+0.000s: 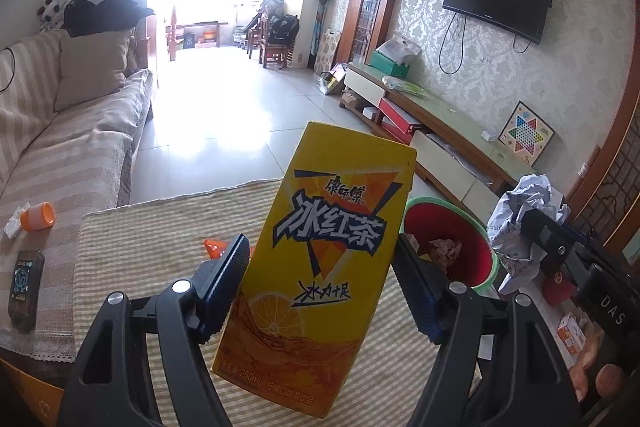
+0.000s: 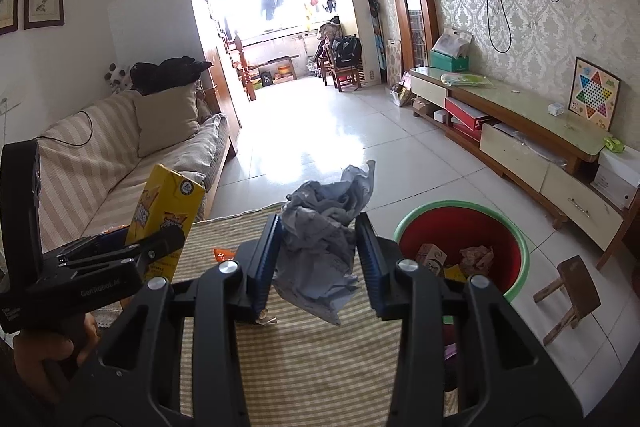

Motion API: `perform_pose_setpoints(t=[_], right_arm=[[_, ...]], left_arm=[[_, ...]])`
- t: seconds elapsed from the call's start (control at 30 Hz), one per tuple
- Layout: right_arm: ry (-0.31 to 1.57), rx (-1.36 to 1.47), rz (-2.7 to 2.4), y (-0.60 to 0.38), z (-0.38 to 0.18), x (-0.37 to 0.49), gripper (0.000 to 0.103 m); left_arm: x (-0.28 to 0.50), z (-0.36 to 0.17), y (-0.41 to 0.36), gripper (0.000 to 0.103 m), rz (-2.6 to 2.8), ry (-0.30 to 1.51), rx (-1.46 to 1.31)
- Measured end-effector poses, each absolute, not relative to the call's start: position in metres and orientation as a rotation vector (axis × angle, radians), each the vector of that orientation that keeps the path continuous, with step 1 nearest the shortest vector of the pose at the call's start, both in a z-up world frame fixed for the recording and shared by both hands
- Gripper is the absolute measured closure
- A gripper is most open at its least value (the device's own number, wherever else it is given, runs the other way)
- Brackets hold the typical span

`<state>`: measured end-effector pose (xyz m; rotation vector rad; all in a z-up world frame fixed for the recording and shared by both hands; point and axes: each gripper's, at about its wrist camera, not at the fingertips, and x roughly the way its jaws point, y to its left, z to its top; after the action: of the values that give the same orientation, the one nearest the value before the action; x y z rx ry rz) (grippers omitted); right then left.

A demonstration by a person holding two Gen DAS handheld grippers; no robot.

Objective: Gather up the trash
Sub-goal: 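Carry the carton and foil over the red bin and open both grippers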

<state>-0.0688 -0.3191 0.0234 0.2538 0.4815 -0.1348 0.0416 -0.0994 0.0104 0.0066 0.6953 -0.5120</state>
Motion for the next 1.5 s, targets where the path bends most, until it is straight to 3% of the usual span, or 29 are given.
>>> perform_pose_setpoints(t=[0.8, 1.1, 1.17, 1.27, 1.5], right_arm=[[0.485, 0.337, -0.287, -0.411, 0.000, -0.089, 0.066], [0.518, 0.424, -0.371, -0.457, -0.032, -0.110, 0.066], [0.528, 0.436, -0.389, -0.465, -0.039, -0.112, 0.066], [0.541, 0.446, -0.407, -0.475, -0.046, -0.115, 0.066], [0.583, 0.467, -0.399, -0.486, -0.064, -0.100, 0.066]], left_arm=[[0.059, -0.016, -0.206, 0.034, -0.653, 0.738, 0.084], [0.076, -0.046, -0.299, 0.034, -0.810, 0.776, 0.130], [0.081, -0.050, -0.320, 0.032, -0.843, 0.775, 0.142], [0.089, -0.052, -0.342, 0.019, -0.832, 0.764, 0.169], [0.086, -0.056, -0.313, 0.019, -0.789, 0.764, 0.145]])
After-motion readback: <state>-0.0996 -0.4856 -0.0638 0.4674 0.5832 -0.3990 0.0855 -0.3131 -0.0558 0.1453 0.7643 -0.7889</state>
